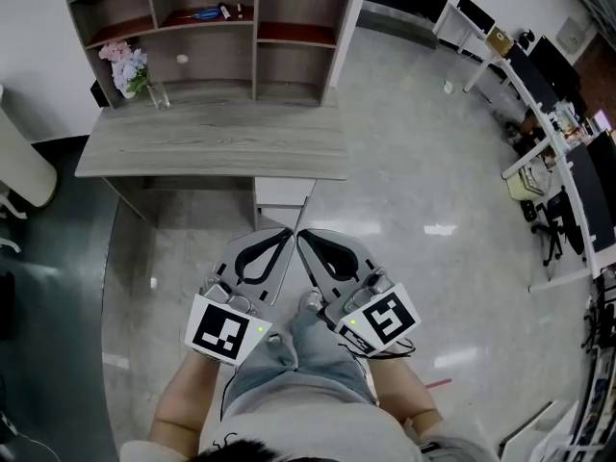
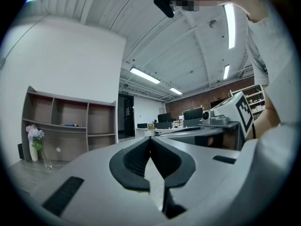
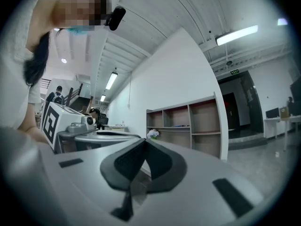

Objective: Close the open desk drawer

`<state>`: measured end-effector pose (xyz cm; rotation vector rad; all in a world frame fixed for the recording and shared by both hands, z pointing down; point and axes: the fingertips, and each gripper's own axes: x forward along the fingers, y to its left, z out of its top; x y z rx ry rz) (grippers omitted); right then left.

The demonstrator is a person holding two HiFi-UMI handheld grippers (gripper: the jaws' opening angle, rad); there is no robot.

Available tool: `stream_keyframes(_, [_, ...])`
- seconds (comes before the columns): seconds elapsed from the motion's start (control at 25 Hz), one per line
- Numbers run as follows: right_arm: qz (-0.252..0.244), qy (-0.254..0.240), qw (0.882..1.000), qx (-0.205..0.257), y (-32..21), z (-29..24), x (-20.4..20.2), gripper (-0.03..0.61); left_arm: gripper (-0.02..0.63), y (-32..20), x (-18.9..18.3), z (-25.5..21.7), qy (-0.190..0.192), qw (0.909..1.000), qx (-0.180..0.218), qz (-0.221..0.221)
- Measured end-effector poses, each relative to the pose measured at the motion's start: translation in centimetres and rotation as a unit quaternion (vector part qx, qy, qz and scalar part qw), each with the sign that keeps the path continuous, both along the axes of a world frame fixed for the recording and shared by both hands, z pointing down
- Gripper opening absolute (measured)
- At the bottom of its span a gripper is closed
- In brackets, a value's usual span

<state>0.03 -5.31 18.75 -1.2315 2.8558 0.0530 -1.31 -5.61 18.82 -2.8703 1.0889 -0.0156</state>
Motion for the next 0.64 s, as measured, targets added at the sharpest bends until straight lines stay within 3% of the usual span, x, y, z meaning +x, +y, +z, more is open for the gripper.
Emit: stream_keyframes(0.64, [-0.004,-0.012,1.000,0.004,1.7,-0.5,-0.5,0.008,0.011,1.5,-0.5,-0.4,0.001,0.9999,0.006,-0.011])
